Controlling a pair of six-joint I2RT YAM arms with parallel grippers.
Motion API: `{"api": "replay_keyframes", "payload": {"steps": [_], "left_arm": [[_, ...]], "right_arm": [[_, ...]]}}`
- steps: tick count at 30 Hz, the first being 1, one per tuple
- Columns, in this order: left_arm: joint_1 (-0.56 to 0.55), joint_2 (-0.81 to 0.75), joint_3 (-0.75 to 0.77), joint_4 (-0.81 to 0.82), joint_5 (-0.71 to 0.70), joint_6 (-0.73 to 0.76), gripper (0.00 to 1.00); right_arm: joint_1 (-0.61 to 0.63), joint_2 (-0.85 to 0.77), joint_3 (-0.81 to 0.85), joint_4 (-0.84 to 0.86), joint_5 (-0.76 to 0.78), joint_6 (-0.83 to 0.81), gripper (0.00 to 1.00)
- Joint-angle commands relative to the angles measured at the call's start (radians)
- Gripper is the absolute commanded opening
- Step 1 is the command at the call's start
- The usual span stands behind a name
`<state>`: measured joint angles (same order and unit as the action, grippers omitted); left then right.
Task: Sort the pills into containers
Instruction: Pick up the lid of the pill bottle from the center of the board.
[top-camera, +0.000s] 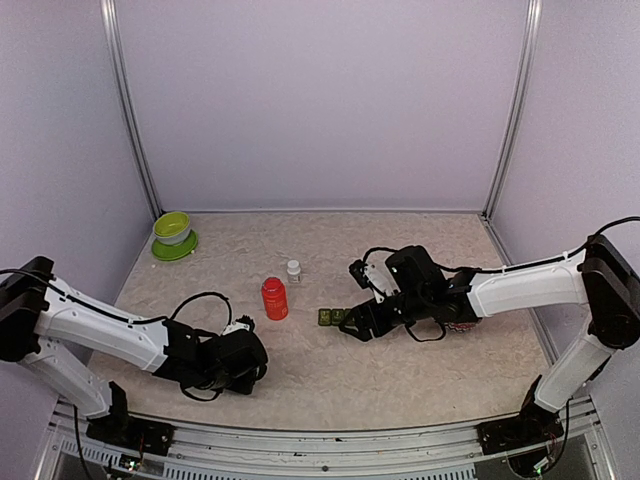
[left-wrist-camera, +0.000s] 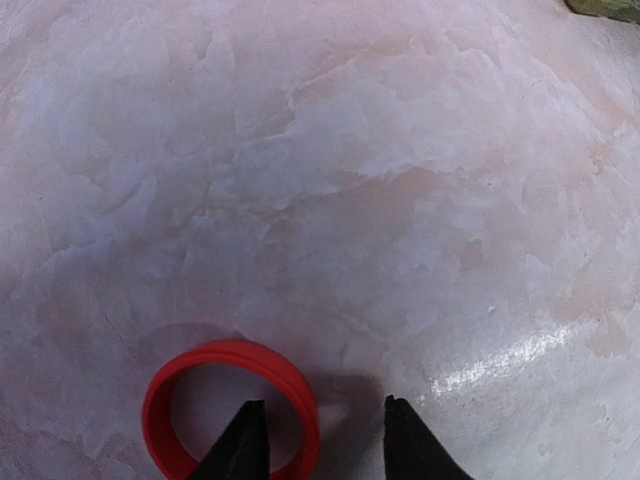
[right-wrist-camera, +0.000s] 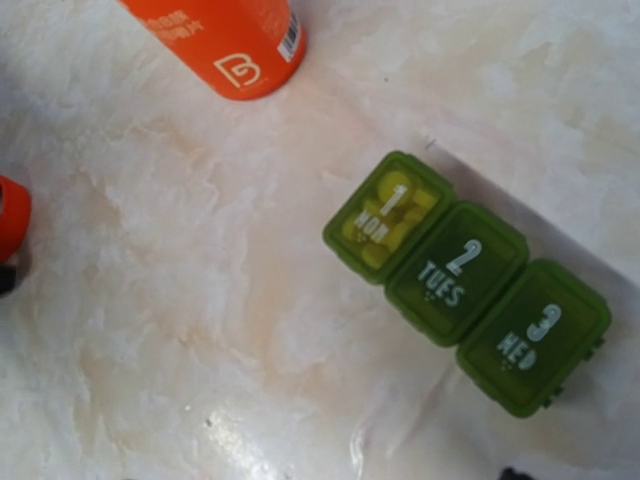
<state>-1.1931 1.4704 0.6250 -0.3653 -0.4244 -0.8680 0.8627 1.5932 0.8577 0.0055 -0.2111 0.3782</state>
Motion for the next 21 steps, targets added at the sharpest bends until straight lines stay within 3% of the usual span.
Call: {"api": "replay_keyframes", "payload": {"steps": [1,7,13,21], "left_arm": [[-0.006,0.037,0.001,-0.012,-0.005,-0.014,0.29],[-0.006,0.033,-0.011,0.016,0.014,-0.005,0.0],[-0.014,-0.064,-0.011,0.166,0.201,0.146,0.0],[-0.012,-0.244,0.022,0.284,0.496,0.325,0.0]], "right_arm": [[0.01,-0.022,0.027,0.004,-0.012,-0.01,0.76],[0.009,-0.026,0.036,0.007,-0.03,-0.03,0.76],[0.035,-0.039,0.047,0.033,-0.133,-0.183,0.76],[0.178,-0.089,0.047,0.046,-0.209,-0.481,0.79]]}}
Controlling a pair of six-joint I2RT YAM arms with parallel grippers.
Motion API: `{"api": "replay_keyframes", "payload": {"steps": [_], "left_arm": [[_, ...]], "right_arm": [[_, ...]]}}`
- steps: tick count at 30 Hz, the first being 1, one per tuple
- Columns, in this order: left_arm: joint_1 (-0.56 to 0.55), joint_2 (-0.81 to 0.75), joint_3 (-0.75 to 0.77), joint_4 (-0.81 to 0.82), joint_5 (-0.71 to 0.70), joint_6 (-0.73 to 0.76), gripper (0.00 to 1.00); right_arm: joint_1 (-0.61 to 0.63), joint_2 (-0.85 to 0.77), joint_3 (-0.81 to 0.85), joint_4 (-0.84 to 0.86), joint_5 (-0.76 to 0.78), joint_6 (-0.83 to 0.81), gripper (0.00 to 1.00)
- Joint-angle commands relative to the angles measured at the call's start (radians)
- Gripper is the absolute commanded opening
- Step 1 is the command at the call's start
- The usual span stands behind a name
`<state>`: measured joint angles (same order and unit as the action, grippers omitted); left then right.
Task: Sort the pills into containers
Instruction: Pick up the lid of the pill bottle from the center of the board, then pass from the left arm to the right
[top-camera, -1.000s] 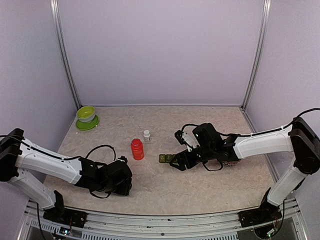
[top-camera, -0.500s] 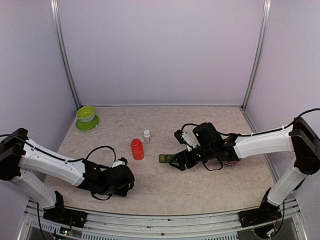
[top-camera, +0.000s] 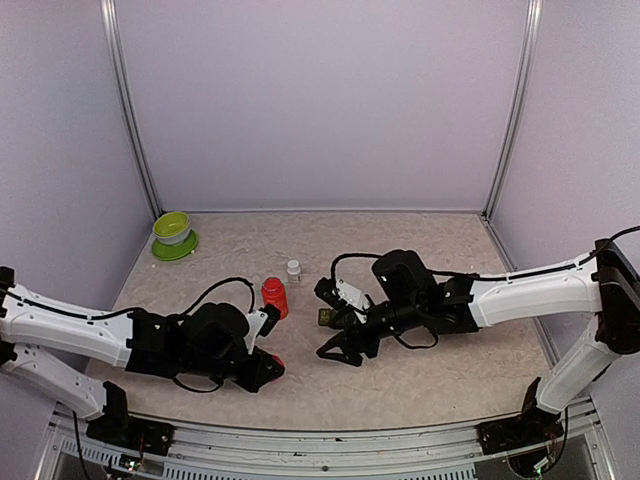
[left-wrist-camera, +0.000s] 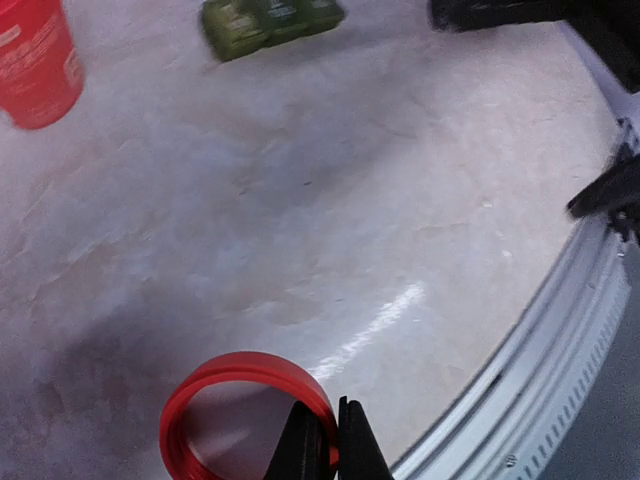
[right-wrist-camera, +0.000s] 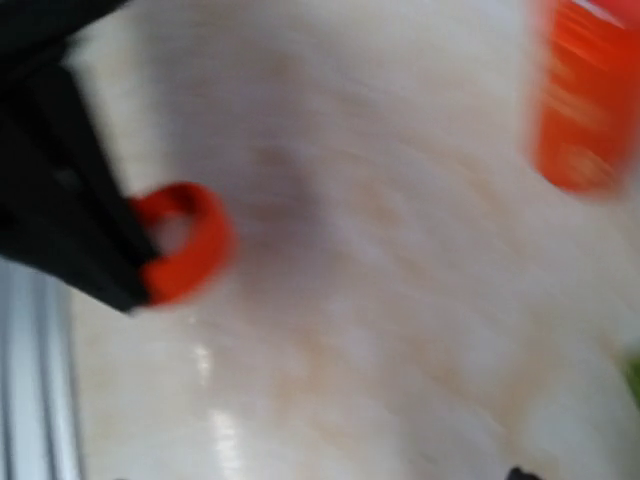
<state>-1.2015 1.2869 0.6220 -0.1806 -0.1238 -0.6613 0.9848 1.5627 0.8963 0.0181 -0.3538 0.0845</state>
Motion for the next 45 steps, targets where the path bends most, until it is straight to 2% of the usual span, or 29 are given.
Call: {"api": "replay_keyframes", "payload": {"steps": [1,7,10,12,18,23,28,35,41,45], "left_arm": [[-0.003,-0.072,0.021,0.118,0.246,0.131,0.0],[-0.003,-0.137,-0.026,0.239,0.497,0.171,0.0],[-0.003,-0.171,-0.057,0.301,0.57,0.176,0.0],[-0.004,-0.177,-0.063,0.32,0.603,0.187,0.0],[-0.003,-0.135,-0.059,0.386,0.689,0.192,0.0],[0.0,-0.088,-0.051,0.439,0.751,0.19,0.0],[0.006,-0.066,-0.047,0.47,0.783,0.177,0.0],[0.008,-0.059,-0.048,0.489,0.803,0.169,0.0],[0.011,-0.038,-0.047,0.497,0.819,0.161,0.0],[0.015,-0.023,-0.046,0.513,0.827,0.153,0.0]], "right_arm": [[0.067,-0.074,-0.009,0.06,-0.076,-0.221,0.79],[0.084,-0.227,-0.163,0.256,-0.165,-0.395,0.79],[0.084,-0.315,-0.264,0.346,-0.301,-0.586,0.77],[0.086,-0.356,-0.309,0.377,-0.364,-0.646,0.78],[0.102,-0.283,-0.189,0.194,-0.376,-0.711,0.71],[0.136,-0.202,-0.139,0.176,-0.366,-0.754,0.64],[0.168,-0.148,-0.094,0.113,-0.4,-0.821,0.63],[0.184,-0.118,-0.073,0.071,-0.427,-0.844,0.58],[0.197,-0.091,-0.049,0.039,-0.422,-0.857,0.48],[0.205,-0.086,-0.044,0.043,-0.424,-0.857,0.46]]}}
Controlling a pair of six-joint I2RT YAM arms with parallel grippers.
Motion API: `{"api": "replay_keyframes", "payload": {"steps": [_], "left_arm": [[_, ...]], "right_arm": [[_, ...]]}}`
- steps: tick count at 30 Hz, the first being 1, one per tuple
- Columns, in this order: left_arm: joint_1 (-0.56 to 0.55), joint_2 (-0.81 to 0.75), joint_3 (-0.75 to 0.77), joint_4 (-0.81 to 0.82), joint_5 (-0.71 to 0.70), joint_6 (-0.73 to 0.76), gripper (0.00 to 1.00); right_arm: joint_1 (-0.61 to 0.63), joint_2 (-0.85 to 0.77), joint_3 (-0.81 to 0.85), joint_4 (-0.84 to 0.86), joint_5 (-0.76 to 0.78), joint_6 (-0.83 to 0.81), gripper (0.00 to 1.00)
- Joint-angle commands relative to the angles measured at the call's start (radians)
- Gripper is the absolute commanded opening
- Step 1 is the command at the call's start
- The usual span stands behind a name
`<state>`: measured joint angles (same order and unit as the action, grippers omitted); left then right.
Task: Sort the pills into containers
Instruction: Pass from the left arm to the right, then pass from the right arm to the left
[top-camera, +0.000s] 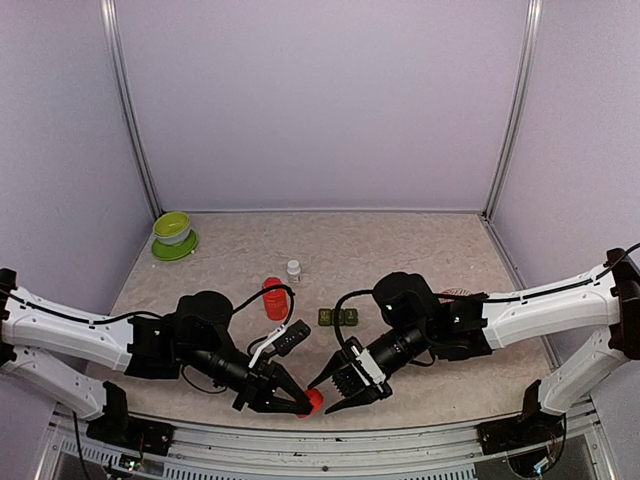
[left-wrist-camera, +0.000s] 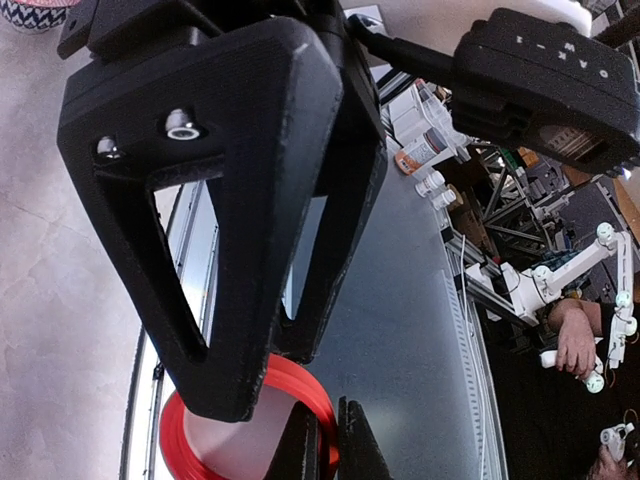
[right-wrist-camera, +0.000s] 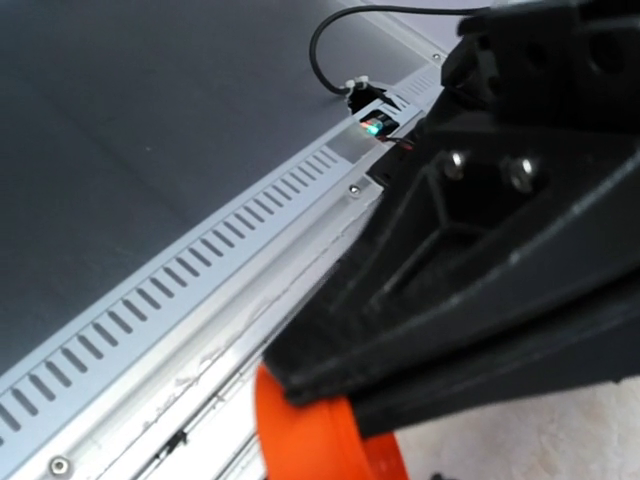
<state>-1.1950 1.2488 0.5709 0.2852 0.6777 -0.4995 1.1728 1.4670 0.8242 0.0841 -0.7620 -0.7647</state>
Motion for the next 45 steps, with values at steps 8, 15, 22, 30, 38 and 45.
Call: {"api": "replay_keyframes", "payload": {"steps": [8,15,22,30,38,45], "left_arm": [[0.036,0.012,-0.037,0.143,0.059,-0.067,0.0],[0.04,0.014,-0.046,0.168,0.068,-0.082,0.0],[0.044,0.015,-0.064,0.217,0.076,-0.106,0.01],[0.05,0.033,-0.083,0.286,0.091,-0.144,0.09],[0.073,0.021,-0.098,0.313,0.091,-0.169,0.55],[0.136,-0.17,-0.085,0.075,-0.114,-0.04,0.99]], "right_arm": [[0.029,0.009,0.008,-0.004,-0.01,-0.003,0.39],[0.042,0.012,0.004,0.027,0.021,0.007,0.32],[0.047,0.015,-0.001,0.041,0.027,0.009,0.26],[0.062,0.011,-0.012,0.059,0.051,0.008,0.21],[0.065,0.0,-0.012,0.062,0.073,0.015,0.17],[0.061,0.011,0.014,0.065,0.128,0.16,0.15]]}}
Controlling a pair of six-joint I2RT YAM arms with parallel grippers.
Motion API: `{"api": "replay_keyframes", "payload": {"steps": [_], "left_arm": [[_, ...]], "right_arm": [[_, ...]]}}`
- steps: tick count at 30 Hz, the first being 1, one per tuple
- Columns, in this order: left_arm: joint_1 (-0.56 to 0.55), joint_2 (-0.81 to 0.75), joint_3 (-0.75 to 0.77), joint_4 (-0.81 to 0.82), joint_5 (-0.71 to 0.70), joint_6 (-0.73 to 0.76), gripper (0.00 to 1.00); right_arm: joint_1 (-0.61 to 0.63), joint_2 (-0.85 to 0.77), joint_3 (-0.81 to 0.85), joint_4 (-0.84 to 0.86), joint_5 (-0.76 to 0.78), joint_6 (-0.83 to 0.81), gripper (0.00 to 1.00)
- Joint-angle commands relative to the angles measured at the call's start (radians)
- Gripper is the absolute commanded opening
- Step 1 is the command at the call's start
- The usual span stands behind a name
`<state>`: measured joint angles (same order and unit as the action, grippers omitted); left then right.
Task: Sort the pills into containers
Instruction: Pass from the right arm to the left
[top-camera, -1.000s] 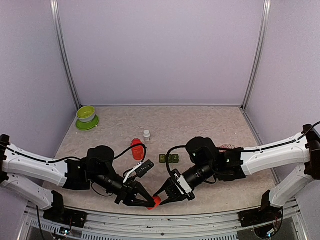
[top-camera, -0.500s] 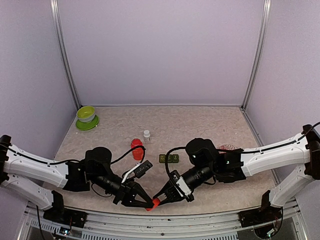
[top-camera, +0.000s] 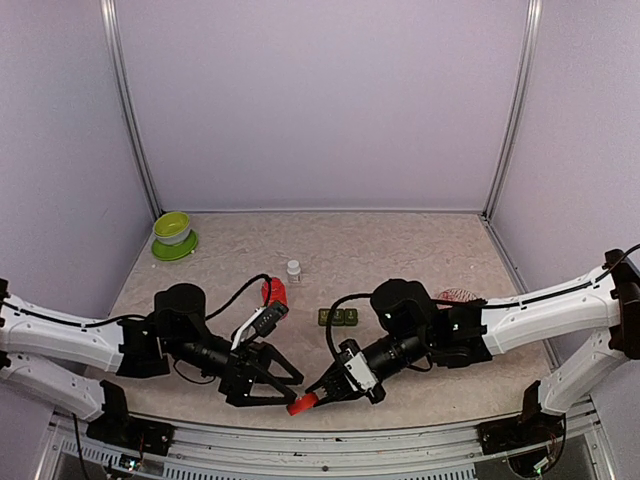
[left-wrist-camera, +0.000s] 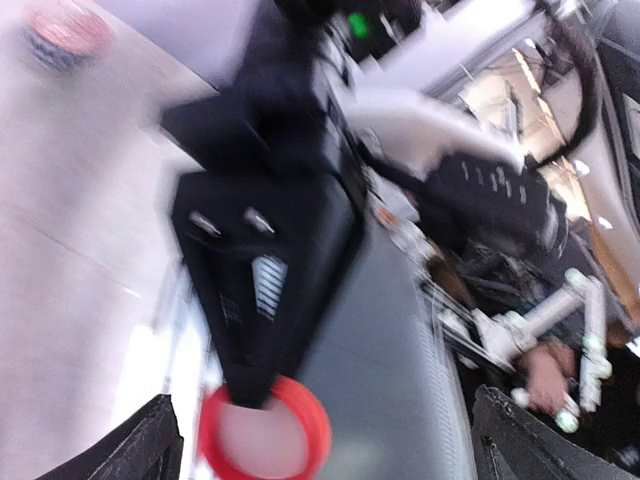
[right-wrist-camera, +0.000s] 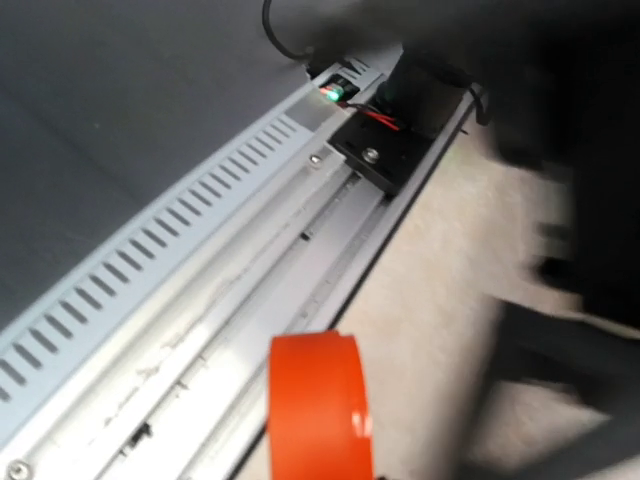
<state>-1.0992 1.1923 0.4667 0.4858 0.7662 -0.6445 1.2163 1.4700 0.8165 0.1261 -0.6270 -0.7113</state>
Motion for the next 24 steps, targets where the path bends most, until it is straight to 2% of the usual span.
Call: {"api": "replay_keyframes", "payload": {"steps": [1,4,7,15,24], "left_arm": [[0.041,-0.142,0.03,-0.176,-0.261,0.135,0.99],[0.042,-0.214,0.056,-0.291,-0.442,0.201,0.99],[0.041,-0.288,0.056,-0.34,-0.612,0.253,0.99],[0.01,-0.453,-0.017,-0.32,-0.834,0.373,0.99],[-0.276,-0.392,-0.056,-0.273,-1.314,0.541,0.99]], "right_arm": [[0.014,0.014,0.027,0.022,-0.002,0.136,0.15],[-0.006,0.026,0.04,0.029,-0.002,0.232,0.16],[-0.035,0.031,0.043,0.046,-0.002,0.36,0.16],[-0.101,0.066,0.09,0.018,-0.003,0.639,0.18],[-0.16,0.062,0.116,-0.01,0.043,0.839,0.18]]}}
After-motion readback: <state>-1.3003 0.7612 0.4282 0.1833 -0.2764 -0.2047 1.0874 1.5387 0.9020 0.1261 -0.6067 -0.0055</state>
